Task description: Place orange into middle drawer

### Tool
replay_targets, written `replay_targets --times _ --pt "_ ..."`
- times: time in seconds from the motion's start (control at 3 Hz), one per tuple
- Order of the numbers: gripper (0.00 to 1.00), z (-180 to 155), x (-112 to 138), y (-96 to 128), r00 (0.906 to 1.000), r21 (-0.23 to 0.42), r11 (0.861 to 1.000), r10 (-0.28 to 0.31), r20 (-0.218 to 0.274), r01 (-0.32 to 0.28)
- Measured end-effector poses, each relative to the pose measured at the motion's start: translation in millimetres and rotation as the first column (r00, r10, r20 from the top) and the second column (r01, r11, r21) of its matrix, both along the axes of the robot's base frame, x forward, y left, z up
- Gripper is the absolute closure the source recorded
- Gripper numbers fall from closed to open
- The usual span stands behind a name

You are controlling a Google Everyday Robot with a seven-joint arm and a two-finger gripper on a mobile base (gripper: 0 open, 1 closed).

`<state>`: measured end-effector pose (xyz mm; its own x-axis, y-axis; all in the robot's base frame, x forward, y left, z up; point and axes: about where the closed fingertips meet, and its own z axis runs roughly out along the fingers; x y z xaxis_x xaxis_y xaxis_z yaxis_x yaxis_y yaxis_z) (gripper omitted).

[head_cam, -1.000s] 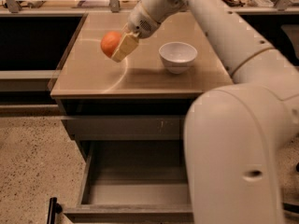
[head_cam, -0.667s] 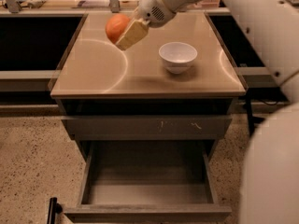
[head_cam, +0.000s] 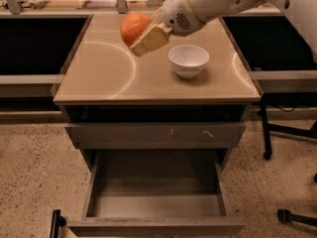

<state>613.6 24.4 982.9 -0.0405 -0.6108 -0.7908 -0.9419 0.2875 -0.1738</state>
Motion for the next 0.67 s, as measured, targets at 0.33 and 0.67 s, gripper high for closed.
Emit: replay_targets --times 0.33,0.67 --pt "1.00 -0.4 0.0 0.0 1.0000 0.000 1.000 0.000 -0.001 0.000" --pt "1.00 -14.0 -4.1 -1.8 0.9996 0.018 1.000 -0.016 -0.022 0.016"
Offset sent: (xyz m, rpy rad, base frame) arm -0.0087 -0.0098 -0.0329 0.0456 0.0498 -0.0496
